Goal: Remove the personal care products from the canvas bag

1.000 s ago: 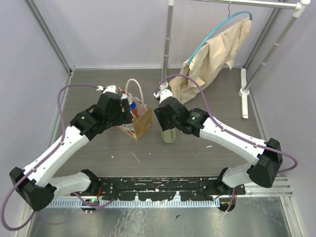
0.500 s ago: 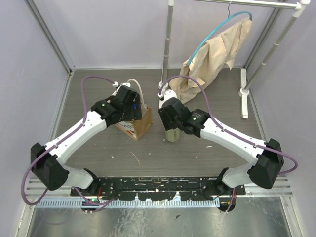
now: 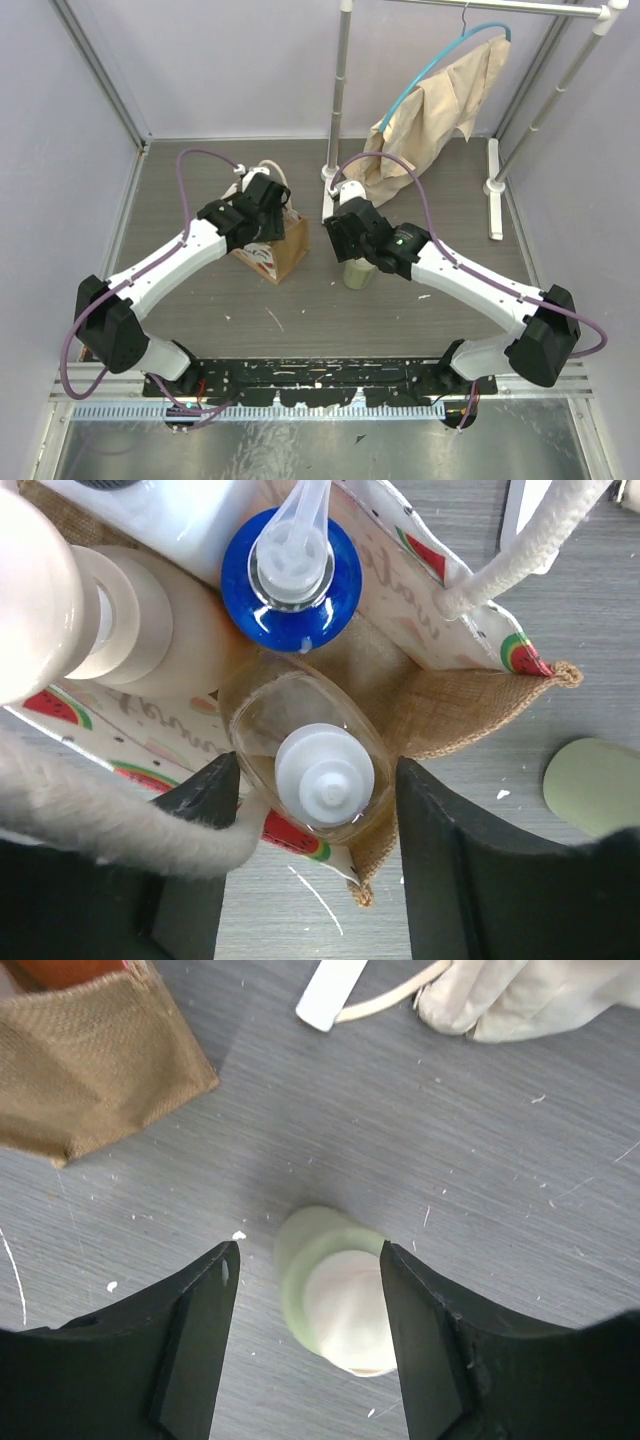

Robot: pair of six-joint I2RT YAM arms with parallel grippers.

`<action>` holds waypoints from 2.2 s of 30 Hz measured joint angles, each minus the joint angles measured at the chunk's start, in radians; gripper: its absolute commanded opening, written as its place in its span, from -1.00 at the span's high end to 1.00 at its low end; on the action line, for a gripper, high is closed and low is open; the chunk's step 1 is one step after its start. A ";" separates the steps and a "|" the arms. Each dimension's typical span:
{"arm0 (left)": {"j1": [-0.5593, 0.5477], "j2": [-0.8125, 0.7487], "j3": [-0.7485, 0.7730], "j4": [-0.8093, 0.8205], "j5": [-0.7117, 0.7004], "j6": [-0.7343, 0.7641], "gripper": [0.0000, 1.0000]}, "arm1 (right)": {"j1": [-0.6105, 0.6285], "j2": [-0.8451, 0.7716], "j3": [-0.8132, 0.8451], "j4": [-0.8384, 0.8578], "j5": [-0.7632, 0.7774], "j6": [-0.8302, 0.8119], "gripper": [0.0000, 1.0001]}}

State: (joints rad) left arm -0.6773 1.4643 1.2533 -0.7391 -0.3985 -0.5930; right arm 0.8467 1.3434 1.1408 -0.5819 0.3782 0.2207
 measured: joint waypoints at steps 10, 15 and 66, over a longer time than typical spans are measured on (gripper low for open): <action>-0.003 -0.021 -0.006 0.037 -0.063 0.034 0.99 | -0.003 -0.034 0.000 0.052 0.018 0.000 -0.30; -0.008 -0.035 -0.024 0.042 -0.068 0.035 1.00 | -0.005 -0.034 0.000 0.054 0.017 0.000 -0.30; 0.043 -0.609 -0.171 -0.193 0.111 -0.083 -0.28 | 0.048 0.558 0.465 0.374 -0.438 -0.083 -0.18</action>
State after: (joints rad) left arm -0.6346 0.8551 1.0821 -0.9321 -0.2874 -0.6762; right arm 0.8951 1.9011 1.6054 -0.2081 -0.0593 0.1379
